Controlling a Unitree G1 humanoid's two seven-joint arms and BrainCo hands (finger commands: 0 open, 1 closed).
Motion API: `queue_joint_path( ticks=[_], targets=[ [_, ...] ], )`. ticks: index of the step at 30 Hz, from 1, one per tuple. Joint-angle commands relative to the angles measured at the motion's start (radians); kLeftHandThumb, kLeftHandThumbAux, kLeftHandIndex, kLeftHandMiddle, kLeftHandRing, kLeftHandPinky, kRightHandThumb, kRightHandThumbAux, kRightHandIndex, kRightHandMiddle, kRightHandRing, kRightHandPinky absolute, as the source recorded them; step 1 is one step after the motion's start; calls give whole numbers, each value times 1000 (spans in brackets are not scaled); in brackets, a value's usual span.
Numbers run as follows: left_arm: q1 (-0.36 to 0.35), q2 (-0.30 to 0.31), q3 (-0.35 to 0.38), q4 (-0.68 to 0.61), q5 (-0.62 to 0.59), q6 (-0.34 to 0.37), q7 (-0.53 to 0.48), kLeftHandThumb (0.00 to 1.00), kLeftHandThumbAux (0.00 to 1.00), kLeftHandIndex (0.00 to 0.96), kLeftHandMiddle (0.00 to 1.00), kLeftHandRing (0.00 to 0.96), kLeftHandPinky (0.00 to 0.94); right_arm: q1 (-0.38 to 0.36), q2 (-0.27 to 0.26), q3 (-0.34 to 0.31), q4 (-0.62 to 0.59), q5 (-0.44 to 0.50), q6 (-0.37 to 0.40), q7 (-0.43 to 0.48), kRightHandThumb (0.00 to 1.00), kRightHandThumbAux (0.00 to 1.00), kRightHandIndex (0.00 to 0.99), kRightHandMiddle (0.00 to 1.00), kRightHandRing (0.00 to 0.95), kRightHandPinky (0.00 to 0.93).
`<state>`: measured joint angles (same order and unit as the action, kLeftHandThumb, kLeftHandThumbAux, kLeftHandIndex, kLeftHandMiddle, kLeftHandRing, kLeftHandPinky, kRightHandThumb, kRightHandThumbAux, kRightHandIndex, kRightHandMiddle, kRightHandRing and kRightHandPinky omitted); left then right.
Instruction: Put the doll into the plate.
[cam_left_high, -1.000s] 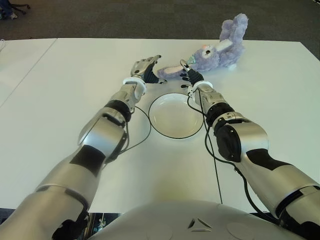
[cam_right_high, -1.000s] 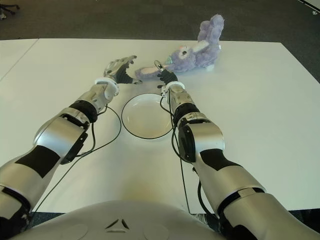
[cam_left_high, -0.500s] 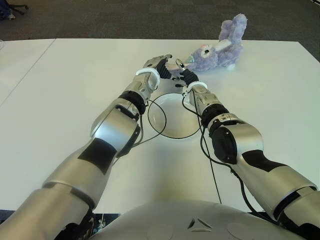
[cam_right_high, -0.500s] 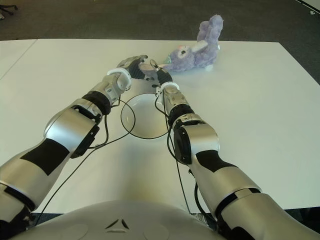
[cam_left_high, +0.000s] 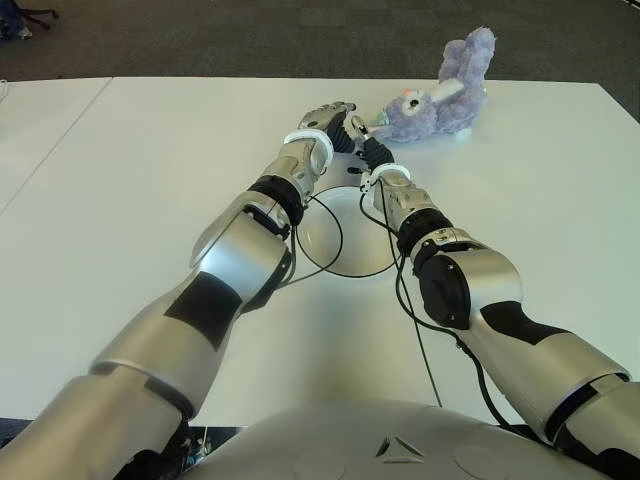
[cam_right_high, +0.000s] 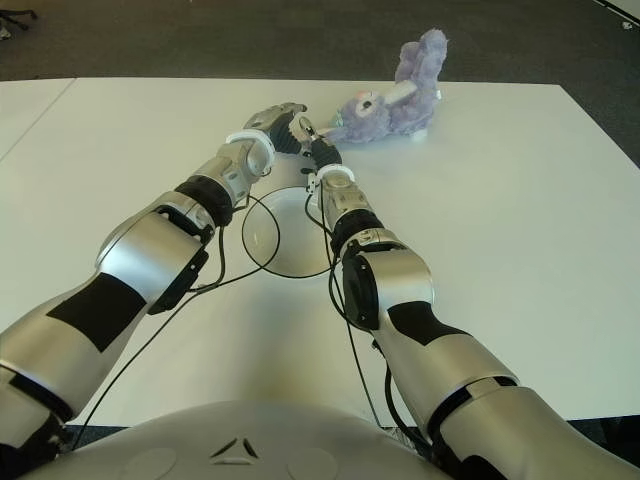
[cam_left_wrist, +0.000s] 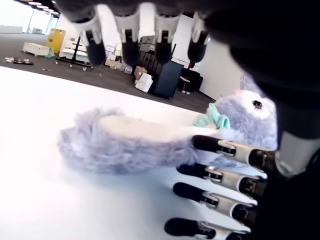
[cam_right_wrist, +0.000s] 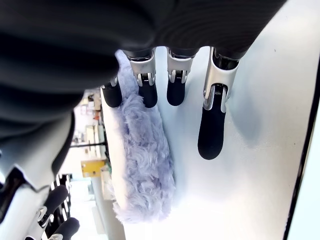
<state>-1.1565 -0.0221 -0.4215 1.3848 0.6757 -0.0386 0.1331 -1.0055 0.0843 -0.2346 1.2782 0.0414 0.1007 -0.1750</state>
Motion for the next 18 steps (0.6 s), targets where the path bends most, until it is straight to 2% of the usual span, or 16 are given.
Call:
queue_joint_path(
  ticks=[1, 5, 7, 11, 13, 16, 18],
  targets=[
    [44, -51, -34, 14, 26, -1, 9, 0, 538, 0, 23, 30, 60, 80, 68, -13, 33, 26, 43, -12, 81, 399, 0, 0, 0, 9],
    [51, -47, -131, 19, 114, 5, 60, 0, 574, 0, 47, 67, 126, 143, 87, -6, -35, 37, 48, -24, 61, 422, 0, 0, 0, 25],
    [53, -41, -187, 24, 167, 17, 85, 0, 585, 0, 49, 70, 125, 193, 94, 11, -115, 39, 73, -23, 54, 427, 0, 0, 0, 27],
    [50, -34, -309, 33, 284, 57, 107, 16, 618, 0, 47, 68, 94, 318, 102, 57, -355, 42, 170, -16, 32, 439, 0, 0, 0, 8],
    [42, -33, -414, 39, 383, 100, 111, 55, 631, 0, 47, 71, 71, 416, 92, 89, -529, 44, 234, 4, 22, 444, 0, 0, 0, 1],
    [38, -28, -508, 43, 471, 135, 121, 114, 639, 0, 46, 71, 44, 569, 60, 130, -795, 61, 325, 49, 9, 454, 0, 0, 0, 0],
    [39, -24, -544, 44, 503, 148, 128, 161, 631, 0, 44, 65, 41, 647, 36, 146, -924, 75, 366, 80, 2, 473, 0, 0, 0, 6]
  ],
)
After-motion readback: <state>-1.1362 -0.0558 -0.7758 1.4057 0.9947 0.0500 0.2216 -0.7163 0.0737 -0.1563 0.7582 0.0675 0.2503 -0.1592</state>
